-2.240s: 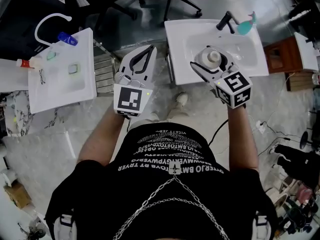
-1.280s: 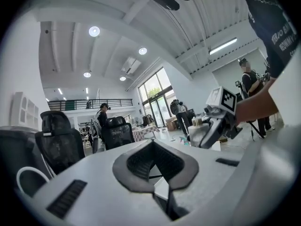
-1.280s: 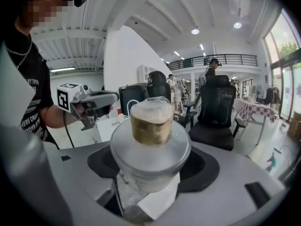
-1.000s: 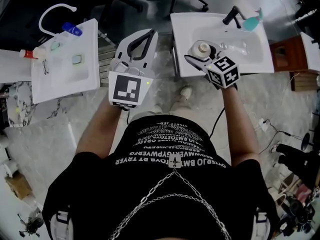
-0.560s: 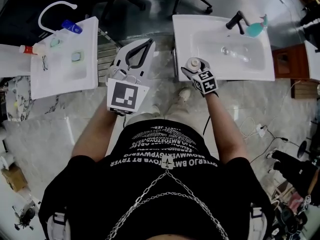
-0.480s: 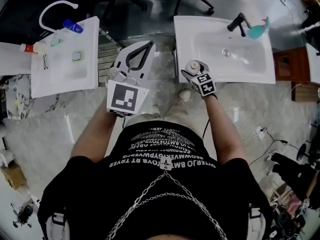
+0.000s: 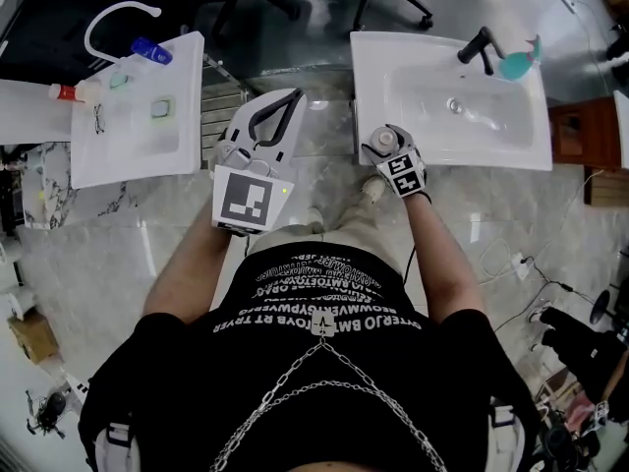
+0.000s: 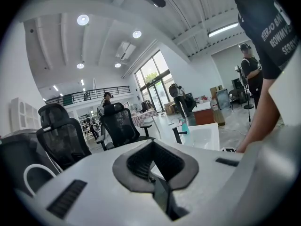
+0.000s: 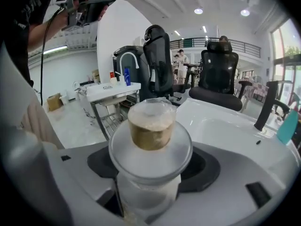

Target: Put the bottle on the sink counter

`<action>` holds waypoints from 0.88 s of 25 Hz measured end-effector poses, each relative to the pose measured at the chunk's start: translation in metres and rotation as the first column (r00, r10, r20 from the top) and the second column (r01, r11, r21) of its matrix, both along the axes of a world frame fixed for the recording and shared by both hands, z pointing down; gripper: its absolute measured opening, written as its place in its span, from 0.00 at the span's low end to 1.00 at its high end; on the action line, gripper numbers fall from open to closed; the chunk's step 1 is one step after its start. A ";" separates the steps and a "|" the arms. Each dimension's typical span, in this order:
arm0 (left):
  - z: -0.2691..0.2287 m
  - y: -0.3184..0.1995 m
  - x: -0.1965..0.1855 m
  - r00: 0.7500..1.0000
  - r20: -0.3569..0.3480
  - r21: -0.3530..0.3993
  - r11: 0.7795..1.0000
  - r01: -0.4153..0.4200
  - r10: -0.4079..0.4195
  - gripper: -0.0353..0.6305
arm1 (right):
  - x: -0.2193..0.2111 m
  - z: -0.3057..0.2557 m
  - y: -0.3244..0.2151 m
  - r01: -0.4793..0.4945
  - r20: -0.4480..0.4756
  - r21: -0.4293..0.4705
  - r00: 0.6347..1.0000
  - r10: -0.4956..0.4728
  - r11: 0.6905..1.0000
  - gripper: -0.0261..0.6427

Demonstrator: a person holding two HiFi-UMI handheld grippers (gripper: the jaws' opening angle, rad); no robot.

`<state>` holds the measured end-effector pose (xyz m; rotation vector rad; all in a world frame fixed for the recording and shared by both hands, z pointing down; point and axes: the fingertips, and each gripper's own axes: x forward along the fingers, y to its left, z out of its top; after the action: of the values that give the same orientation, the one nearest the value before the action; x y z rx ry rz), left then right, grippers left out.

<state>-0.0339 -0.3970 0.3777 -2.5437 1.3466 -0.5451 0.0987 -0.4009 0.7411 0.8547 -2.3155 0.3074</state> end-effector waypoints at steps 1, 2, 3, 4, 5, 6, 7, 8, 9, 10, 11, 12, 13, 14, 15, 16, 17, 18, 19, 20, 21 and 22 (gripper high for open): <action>0.000 0.001 0.000 1.000 -0.003 0.001 1.000 0.001 -0.001 0.06 | 0.000 0.000 0.001 0.001 -0.007 0.008 1.000 -0.001 1.000 0.54; 0.000 0.002 -0.001 1.000 -0.004 -0.001 1.000 0.002 -0.002 0.06 | 0.000 0.000 0.002 -0.002 -0.009 0.012 1.000 0.002 1.000 0.53; 0.002 0.003 -0.002 1.000 -0.004 -0.004 1.000 0.003 -0.003 0.06 | -0.001 0.001 0.003 -0.005 -0.009 0.010 1.000 0.005 1.000 0.53; 0.003 0.005 -0.004 1.000 -0.002 -0.007 1.000 0.003 -0.003 0.06 | -0.002 0.002 0.004 -0.007 -0.005 0.004 1.000 0.007 1.000 0.54; 0.003 0.006 -0.005 1.000 0.000 -0.008 1.000 0.002 -0.002 0.06 | -0.003 0.003 0.006 -0.005 0.002 -0.004 1.000 0.005 1.000 0.55; 0.002 0.008 -0.005 1.000 0.000 -0.007 1.000 0.002 -0.002 0.06 | -0.003 0.004 0.007 -0.002 0.015 -0.010 1.000 0.002 1.000 0.56; 0.001 0.009 -0.006 1.000 0.000 -0.006 1.000 0.002 -0.002 0.06 | -0.003 0.003 0.008 0.000 0.033 -0.013 0.999 0.001 1.000 0.57; 0.000 0.009 -0.006 1.000 -0.002 -0.005 1.000 0.002 -0.002 0.06 | -0.002 0.000 0.009 -0.004 0.051 -0.014 0.999 0.005 1.000 0.57; -0.001 0.010 -0.006 1.000 -0.003 -0.004 1.000 0.000 0.000 0.06 | 0.000 -0.004 0.010 -0.013 0.067 -0.013 0.998 0.014 1.000 0.58; -0.001 0.010 -0.005 1.000 -0.004 -0.001 1.000 -0.003 0.003 0.06 | 0.004 -0.008 0.010 -0.025 0.078 -0.010 0.997 0.025 1.000 0.59; -0.002 0.011 -0.005 1.000 -0.006 0.003 1.000 -0.006 0.006 0.06 | 0.009 -0.013 0.012 -0.037 0.085 -0.005 0.996 0.038 0.999 0.59; -0.002 0.013 -0.006 1.000 -0.008 0.005 1.000 -0.008 0.008 0.06 | 0.014 -0.018 0.014 -0.050 0.091 -0.002 0.995 0.050 0.999 0.60; -0.002 0.014 -0.007 1.000 -0.011 0.006 1.000 -0.009 0.009 0.06 | 0.021 -0.024 0.017 -0.063 0.102 -0.003 0.993 0.063 0.998 0.60; -0.002 0.015 -0.008 1.000 -0.014 0.008 1.000 -0.009 0.009 0.06 | 0.030 -0.032 0.021 -0.082 0.123 -0.007 0.989 0.082 0.997 0.61; -0.003 0.016 -0.009 1.000 -0.018 0.010 1.000 -0.008 0.008 0.06 | 0.042 -0.044 0.026 -0.111 0.159 -0.008 0.981 0.111 0.994 0.61; -0.004 0.017 -0.010 1.000 -0.023 0.012 1.000 -0.007 0.008 0.06 | 0.056 -0.062 0.032 -0.150 0.210 0.000 0.967 0.146 0.989 0.61; -0.005 0.019 -0.010 0.999 -0.034 0.009 1.000 -0.005 0.005 0.06 | 0.071 -0.087 0.039 -0.197 0.271 0.025 0.945 0.183 0.980 0.59; -0.006 0.021 -0.011 0.999 -0.050 0.001 1.000 -0.004 0.004 0.06 | 0.086 -0.119 0.047 -0.250 0.327 0.072 0.921 0.213 0.966 0.42; -0.008 0.023 -0.011 0.997 -0.071 -0.005 1.000 -0.007 0.007 0.06 | 0.099 -0.152 0.054 -0.300 0.365 0.134 0.901 0.234 0.945 0.16; -0.011 0.024 -0.011 0.995 -0.095 -0.008 1.000 -0.015 0.014 0.06 | 0.109 -0.183 0.061 -0.337 0.379 0.196 0.892 0.246 0.921 0.03; -0.015 0.026 -0.012 0.992 -0.125 -0.006 1.000 -0.024 0.023 0.06 | 0.115 -0.210 0.067 -0.361 0.370 0.249 0.893 0.256 0.899 0.03; -0.020 0.028 -0.012 0.988 -0.154 -0.001 1.000 -0.031 0.031 0.06 | 0.118 -0.231 0.070 -0.375 0.347 0.291 0.899 0.268 0.880 0.03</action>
<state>-0.0459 -0.3689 0.3580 -2.6515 1.3531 -0.3517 0.2169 -0.3310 0.5098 1.4773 -2.5421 0.1704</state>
